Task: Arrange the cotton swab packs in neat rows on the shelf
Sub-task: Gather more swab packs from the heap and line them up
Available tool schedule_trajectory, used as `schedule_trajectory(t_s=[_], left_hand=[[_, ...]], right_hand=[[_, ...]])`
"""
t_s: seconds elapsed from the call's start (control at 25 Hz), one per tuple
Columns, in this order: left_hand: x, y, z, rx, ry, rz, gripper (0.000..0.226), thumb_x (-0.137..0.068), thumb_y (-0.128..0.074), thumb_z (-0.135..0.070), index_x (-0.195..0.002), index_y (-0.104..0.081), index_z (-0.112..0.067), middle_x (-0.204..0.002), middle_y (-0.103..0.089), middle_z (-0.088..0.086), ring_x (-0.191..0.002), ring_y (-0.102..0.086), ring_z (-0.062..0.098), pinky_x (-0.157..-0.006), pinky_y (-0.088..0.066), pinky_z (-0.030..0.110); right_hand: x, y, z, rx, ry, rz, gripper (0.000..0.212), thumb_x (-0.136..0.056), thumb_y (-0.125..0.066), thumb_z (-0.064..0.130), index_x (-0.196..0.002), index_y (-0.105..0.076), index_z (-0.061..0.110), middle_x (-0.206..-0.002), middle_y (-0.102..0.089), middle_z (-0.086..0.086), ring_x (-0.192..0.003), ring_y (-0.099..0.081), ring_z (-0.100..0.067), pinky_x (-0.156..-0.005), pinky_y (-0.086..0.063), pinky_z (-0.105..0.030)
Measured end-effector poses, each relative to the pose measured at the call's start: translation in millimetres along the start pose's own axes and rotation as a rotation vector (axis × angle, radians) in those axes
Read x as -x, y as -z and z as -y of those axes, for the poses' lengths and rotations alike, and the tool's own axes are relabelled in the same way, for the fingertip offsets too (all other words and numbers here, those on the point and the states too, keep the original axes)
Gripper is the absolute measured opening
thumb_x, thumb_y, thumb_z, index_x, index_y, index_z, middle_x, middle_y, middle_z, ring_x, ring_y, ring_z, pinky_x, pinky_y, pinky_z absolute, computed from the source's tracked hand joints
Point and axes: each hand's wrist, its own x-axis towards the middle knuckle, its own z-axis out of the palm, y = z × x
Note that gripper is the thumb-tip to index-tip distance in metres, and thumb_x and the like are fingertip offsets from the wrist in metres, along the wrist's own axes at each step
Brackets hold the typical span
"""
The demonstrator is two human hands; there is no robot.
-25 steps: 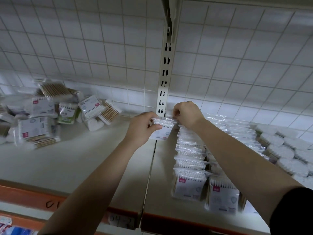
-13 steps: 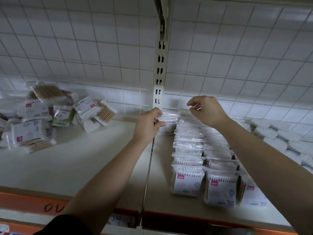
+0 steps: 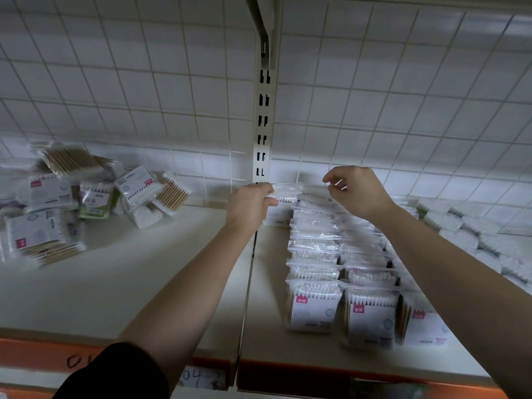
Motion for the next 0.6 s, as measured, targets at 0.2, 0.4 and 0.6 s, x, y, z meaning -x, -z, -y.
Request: schedule_trajectory(t_s=[0.2, 0.4, 0.6], left_hand=[[5, 8, -4, -0.18, -0.01, 0.021, 0.035, -0.09, -0.057, -0.044, -0.119, -0.06, -0.024, -0.085, -0.072, 0.002, -0.092, -0.064, 0.026, -0.071, -0.049, 0.031], [3, 12, -13, -0.198, -0.055, 0.009, 0.038, -0.09, -0.055, -0.051, -0.115, -0.065, -0.025, -0.089, -0.073, -0.001, -0.095, -0.062, 0.023, -0.071, -0.042, 0.027], [-1, 8, -16, -0.215, -0.035, 0.022, 0.037, -0.092, -0.054, -0.049, -0.112, -0.065, -0.02, -0.096, -0.072, 0.003, -0.094, -0.063, 0.025, -0.067, -0.039, 0.027]], right_hand=[[1, 0, -2, 0.012, -0.017, 0.014, 0.017, -0.084, -0.058, 0.01, -0.094, -0.069, 0.019, -0.092, -0.069, 0.001, -0.082, -0.063, -0.016, -0.082, -0.05, -0.032], [-1, 0, 7, -0.001, -0.008, 0.013, 0.018, -0.085, -0.058, 0.009, -0.098, -0.069, 0.016, -0.086, -0.064, 0.004, -0.084, -0.064, -0.017, -0.082, -0.05, -0.031], [-2, -1, 13, -0.026, -0.014, -0.002, 0.019, -0.085, -0.058, 0.01, -0.1, -0.069, 0.016, -0.09, -0.065, 0.003, -0.085, -0.063, -0.016, -0.082, -0.05, -0.03]])
